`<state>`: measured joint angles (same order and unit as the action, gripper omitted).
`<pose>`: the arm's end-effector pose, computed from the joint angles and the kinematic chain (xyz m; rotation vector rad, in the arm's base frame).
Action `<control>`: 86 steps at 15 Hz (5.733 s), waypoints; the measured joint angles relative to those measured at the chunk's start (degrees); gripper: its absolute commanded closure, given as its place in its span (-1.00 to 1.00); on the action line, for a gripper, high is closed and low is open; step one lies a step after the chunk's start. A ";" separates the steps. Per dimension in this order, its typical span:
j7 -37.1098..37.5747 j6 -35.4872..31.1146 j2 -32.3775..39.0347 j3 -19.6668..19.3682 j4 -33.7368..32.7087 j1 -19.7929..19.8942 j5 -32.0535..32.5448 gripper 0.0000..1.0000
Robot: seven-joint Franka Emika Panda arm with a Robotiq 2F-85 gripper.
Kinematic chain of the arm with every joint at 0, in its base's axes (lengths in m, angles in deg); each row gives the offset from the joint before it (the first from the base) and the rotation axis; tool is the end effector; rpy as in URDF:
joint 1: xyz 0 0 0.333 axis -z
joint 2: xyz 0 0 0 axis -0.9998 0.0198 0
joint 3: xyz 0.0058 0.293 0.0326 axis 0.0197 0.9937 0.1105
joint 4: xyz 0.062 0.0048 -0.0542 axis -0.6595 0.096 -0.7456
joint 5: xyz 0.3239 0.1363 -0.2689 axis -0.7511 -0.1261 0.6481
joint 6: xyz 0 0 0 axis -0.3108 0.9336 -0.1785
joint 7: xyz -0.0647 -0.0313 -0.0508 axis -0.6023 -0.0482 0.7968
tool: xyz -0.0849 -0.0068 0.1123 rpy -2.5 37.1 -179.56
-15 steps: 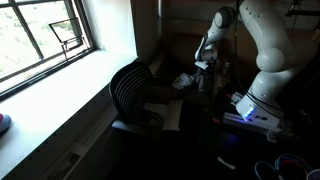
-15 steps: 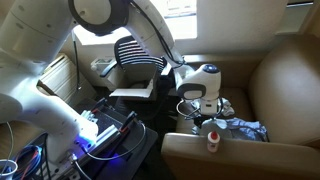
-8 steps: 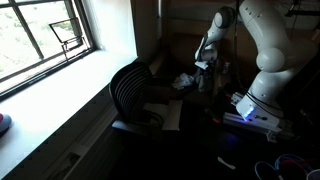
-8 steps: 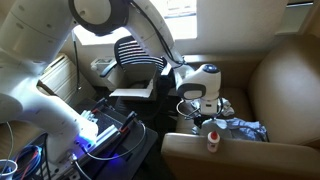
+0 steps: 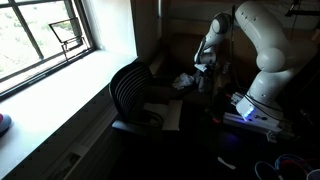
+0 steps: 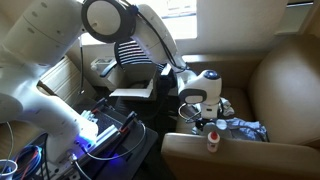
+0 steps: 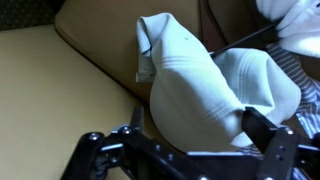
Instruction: Pick up the cap from the couch and put it on the hand rest of the couch
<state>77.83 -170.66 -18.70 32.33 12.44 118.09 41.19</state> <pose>0.3917 -0.4533 -0.1319 1.5987 -2.5670 -0.0162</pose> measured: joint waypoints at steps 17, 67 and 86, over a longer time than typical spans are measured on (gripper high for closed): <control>-0.46 1.35 0.11 -0.06 -1.05 -0.05 -0.01 1.00; -45.42 17.01 -17.17 20.26 -23.90 -10.84 0.09 0.97; -45.54 16.47 -5.85 15.25 -32.44 -11.69 4.23 0.97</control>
<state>32.29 -154.19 -24.55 47.58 -20.00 106.40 45.42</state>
